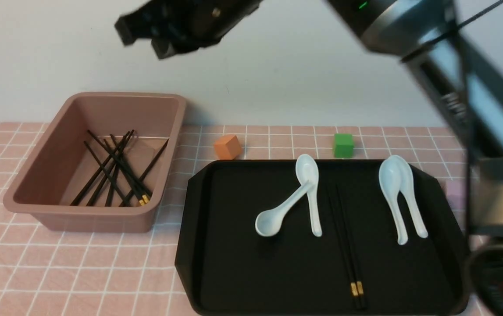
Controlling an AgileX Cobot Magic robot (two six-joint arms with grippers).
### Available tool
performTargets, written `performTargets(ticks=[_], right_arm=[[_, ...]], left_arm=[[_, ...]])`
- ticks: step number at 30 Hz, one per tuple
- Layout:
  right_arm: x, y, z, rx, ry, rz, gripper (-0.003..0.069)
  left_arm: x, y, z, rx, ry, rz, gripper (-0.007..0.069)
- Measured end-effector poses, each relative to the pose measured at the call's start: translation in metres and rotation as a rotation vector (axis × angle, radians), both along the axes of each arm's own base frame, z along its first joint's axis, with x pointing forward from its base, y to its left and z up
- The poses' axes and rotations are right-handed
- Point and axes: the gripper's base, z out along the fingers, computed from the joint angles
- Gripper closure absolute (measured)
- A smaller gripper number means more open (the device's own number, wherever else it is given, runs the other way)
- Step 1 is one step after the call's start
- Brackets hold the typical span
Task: On pink tablecloth take chopsticks from black tray and put them in box.
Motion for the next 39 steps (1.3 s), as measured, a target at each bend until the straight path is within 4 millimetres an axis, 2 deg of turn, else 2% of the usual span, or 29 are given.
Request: performTargets(ticks=[3,6,9,10,15,20,29,32,35,36,37,38,39], right_arm=[[-0.018,-0.02,0.018,-0.035,0.0,-0.004,0.0673],[-0.039,-0.043,0.023,-0.106,0.021,-0.014,0.0673],[-0.064,-0.072,0.022,-0.174,0.051,-0.032,0.0673],[-0.073,-0.082,0.014,-0.211,0.078,-0.033,0.0672],[-0.105,-0.111,0.0,-0.266,0.134,-0.028,0.0672],[-0.12,-0.125,-0.002,-0.269,0.143,-0.026,0.0669],[-0.14,-0.156,0.014,-0.285,0.032,-0.016,0.0669],[-0.155,-0.192,0.003,-0.279,0.046,-0.092,0.0669],[-0.17,-0.231,-0.028,-0.222,0.028,-0.222,0.0669],[-0.171,-0.234,-0.031,-0.218,0.024,-0.232,0.0669],[-0.18,-0.25,-0.048,-0.172,-0.027,-0.306,0.0669],[-0.181,-0.254,-0.06,-0.172,-0.022,-0.325,0.0669],[-0.189,-0.27,-0.083,-0.139,-0.062,-0.409,0.0669]], left_arm=[[0.0,0.0,0.0,0.0,0.0,0.0,0.0386],[0.0,0.0,0.0,0.0,0.0,0.0,0.0386],[0.0,0.0,0.0,0.0,0.0,0.0,0.0386],[0.0,0.0,0.0,0.0,0.0,0.0,0.0386],[0.0,0.0,0.0,0.0,0.0,0.0,0.0386],[0.0,0.0,0.0,0.0,0.0,0.0,0.0386],[0.0,0.0,0.0,0.0,0.0,0.0,0.0386],[0.0,0.0,0.0,0.0,0.0,0.0,0.0386],[0.0,0.0,0.0,0.0,0.0,0.0,0.0386],[0.0,0.0,0.0,0.0,0.0,0.0,0.0386],[0.0,0.0,0.0,0.0,0.0,0.0,0.0386],[0.0,0.0,0.0,0.0,0.0,0.0,0.0386],[0.0,0.0,0.0,0.0,0.0,0.0,0.0386]])
